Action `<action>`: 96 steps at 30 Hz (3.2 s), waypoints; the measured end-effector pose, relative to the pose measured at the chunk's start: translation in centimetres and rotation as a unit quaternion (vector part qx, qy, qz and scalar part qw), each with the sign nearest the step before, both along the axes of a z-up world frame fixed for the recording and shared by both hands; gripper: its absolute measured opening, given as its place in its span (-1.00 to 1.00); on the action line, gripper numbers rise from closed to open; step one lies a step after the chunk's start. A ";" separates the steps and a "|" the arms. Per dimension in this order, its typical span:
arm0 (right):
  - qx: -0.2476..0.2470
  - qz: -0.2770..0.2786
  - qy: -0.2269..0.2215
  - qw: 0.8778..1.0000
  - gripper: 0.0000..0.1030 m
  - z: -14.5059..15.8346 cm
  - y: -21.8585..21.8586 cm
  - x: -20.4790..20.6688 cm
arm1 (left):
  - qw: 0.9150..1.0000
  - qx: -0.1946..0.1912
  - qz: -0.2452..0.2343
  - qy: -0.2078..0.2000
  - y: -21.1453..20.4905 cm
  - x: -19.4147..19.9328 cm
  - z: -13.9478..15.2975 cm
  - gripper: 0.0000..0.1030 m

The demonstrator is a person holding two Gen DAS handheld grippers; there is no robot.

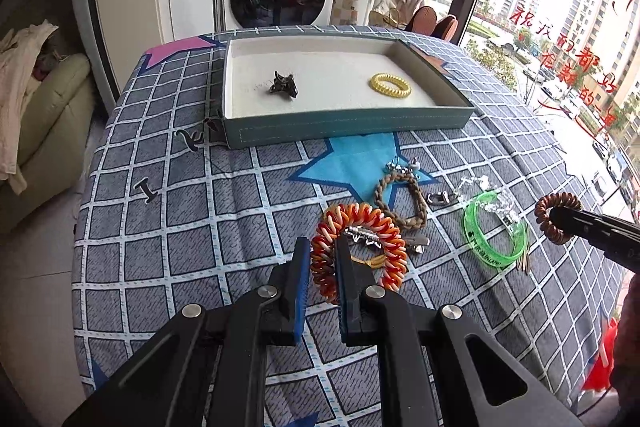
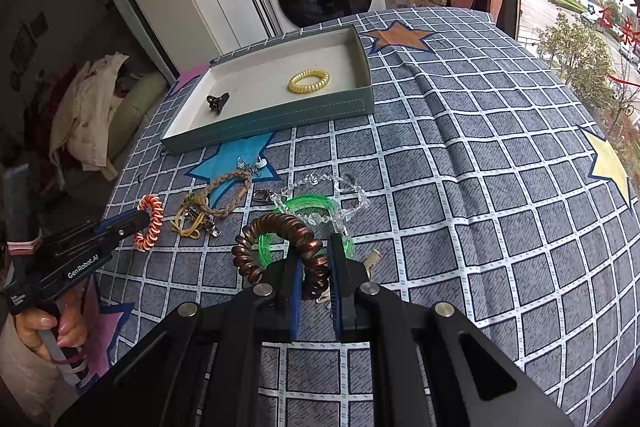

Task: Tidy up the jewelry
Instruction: 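Carry the orange coil in the left tool while the right tool carries the brown coil into the tray, then drop the brown coil beside the yellow coil with the right tool while the left tool releases the orange coil, then withdraw both open tools from the tray back over the remaining jewelry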

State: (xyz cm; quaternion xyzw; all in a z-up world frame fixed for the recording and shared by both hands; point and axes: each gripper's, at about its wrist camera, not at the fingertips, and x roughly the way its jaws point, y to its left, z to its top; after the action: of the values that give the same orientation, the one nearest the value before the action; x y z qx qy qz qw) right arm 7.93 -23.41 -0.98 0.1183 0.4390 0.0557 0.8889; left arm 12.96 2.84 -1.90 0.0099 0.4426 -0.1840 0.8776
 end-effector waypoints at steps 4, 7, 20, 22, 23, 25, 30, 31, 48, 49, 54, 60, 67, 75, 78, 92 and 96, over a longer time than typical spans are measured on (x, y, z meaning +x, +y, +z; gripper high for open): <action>-0.006 0.011 -0.006 1.000 -0.75 0.9 0.1 1.7 | 1.000 -0.002 0.002 -0.012 -0.3 1.2 1.1 -0.38; -0.006 0.018 -0.011 1.000 -0.75 1.6 0.1 3.3 | 1.000 -0.001 0.005 -0.018 -0.5 2.4 1.8 -0.38; -0.015 0.042 -0.016 0.999 -0.75 3.7 0.4 13.2 | 1.000 0.008 0.012 -0.024 -3.3 10.9 3.3 -0.38; -0.015 0.045 -0.009 0.999 -0.75 3.2 0.6 14.9 | 1.000 0.015 0.009 -0.021 -4.2 12.3 3.0 -0.38; -0.014 0.045 -0.005 0.999 -0.75 2.9 0.7 15.8 | 1.000 0.017 0.008 -0.019 -4.5 12.8 2.9 -0.38; -0.014 0.042 0.004 0.999 -0.75 2.1 0.7 17.5 | 1.000 0.019 0.011 -0.015 -5.0 14.0 2.5 -0.38; -0.018 0.030 0.013 0.999 -0.75 0.5 0.5 20.4 | 0.999 0.028 0.022 -0.012 -6.0 16.9 1.5 -0.38; -0.019 0.028 0.015 0.999 -0.75 0.2 0.5 20.9 | 0.999 0.031 0.023 -0.011 -6.2 17.4 1.1 -0.38; -0.034 0.004 0.045 0.998 -0.66 -3.9 0.0 24.8 | 0.993 0.112 0.025 -0.014 -8.8 19.4 -2.7 -0.38; -0.035 0.002 0.046 0.998 -0.55 -4.0 0.0 24.8 | 0.993 0.114 0.026 -0.016 -8.9 19.3 -2.8 -0.38; -0.035 -0.002 0.030 0.999 0.43 -3.2 0.4 24.4 | 0.993 0.112 0.031 -0.024 -8.8 19.0 -2.4 -0.38; 0.002 -0.019 0.021 1.000 0.43 -2.2 -0.5 23.9 | 0.993 0.107 0.040 -0.027 -8.4 19.0 -1.9 -0.38; 0.033 -0.033 0.000 0.999 0.43 -0.4 -1.4 22.5 | 0.993 0.108 0.043 -0.037 -8.2 18.7 -1.3 -0.38; 0.051 -0.030 -0.010 0.998 0.44 0.7 -1.3 20.7 | 0.993 0.110 0.041 -0.025 -8.5 19.1 -1.9 -0.37; 0.054 -0.028 -0.014 0.998 0.44 1.1 -1.4 19.9 | 0.992 0.108 0.047 -0.036 -8.3 18.6 -1.3 -0.37; 0.089 -0.030 -0.039 0.995 0.83 2.5 -2.6 13.8 | 0.992 0.081 0.058 -0.071 -4.9 13.4 2.3 1.00; 0.072 -0.033 -0.060 0.995 1.00 3.1 -2.6 11.4 | 0.993 0.075 0.057 -0.070 -3.6 11.0 2.7 1.00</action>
State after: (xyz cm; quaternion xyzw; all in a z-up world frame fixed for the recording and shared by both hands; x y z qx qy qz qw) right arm 19.29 -26.00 2.14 0.1933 0.3756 0.0648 0.9041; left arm 24.00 -0.72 0.82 0.0636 0.3926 -0.0986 0.9122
